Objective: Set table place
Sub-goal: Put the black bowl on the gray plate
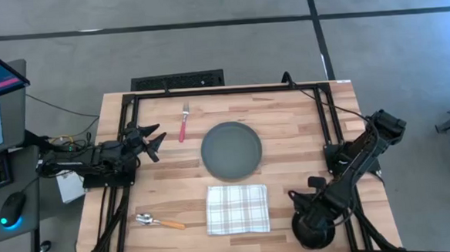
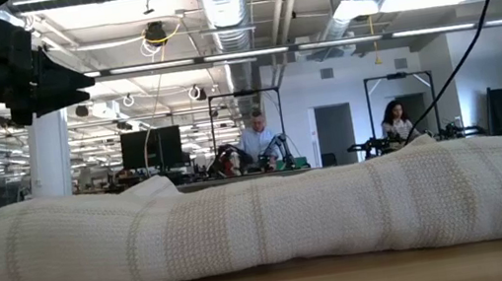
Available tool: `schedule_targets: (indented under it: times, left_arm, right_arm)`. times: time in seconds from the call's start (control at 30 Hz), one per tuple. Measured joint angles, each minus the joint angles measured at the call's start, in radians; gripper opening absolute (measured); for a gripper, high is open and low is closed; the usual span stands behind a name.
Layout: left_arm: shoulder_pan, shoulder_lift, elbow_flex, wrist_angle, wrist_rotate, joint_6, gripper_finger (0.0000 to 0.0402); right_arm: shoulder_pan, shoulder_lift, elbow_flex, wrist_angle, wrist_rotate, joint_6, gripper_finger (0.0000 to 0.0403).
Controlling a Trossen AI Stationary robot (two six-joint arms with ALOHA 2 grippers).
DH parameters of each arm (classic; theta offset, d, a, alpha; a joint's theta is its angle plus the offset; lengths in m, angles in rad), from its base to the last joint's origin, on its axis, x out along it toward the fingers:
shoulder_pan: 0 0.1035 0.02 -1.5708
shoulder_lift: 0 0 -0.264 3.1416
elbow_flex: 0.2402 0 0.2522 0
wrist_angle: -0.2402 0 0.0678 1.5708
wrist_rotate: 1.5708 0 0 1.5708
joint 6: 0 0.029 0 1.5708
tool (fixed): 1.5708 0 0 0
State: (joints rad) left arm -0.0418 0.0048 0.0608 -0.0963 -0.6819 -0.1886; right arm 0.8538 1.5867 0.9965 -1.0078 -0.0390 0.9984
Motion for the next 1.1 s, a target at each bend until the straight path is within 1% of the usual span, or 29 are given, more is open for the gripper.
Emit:
schedule_targets:
  times: [0.3, 0.43, 0.57, 0.73, 0.87, 1.0, 1.1]
  left_arm:
    - [0.000, 0.000, 0.000, 0.000, -0.015, 0.000, 0.0224]
    - [0.000, 0.000, 0.000, 0.000, -0.015, 0.000, 0.0224]
    - [0.000, 0.000, 0.000, 0.000, -0.015, -0.008, 0.0224]
    - [0.000, 0.000, 0.000, 0.000, -0.015, -0.008, 0.0224]
    - [0.000, 0.000, 0.000, 0.000, -0.015, -0.008, 0.0224]
    - [0.000, 0.000, 0.000, 0.000, -0.015, -0.006, 0.0224]
    - [0.000, 0.000, 0.000, 0.000, -0.015, -0.004, 0.0224]
  right_arm:
    - [-0.070, -0.022, -0.004, 0.000, -0.049, 0.004, 0.0025]
    - [-0.138, -0.066, -0.007, -0.020, -0.032, 0.000, 0.0025]
    - [-0.233, -0.139, -0.007, -0.020, -0.036, -0.028, 0.0025]
    - [-0.392, -0.265, -0.006, -0.036, -0.043, -0.061, 0.0025]
    - [-0.566, -0.349, 0.001, -0.058, -0.042, -0.065, 0.0025]
    - [-0.754, -0.360, 0.051, -0.061, -0.039, -0.142, 0.0025]
    - [-0.865, -0.314, 0.135, -0.055, -0.037, -0.266, 0.0025]
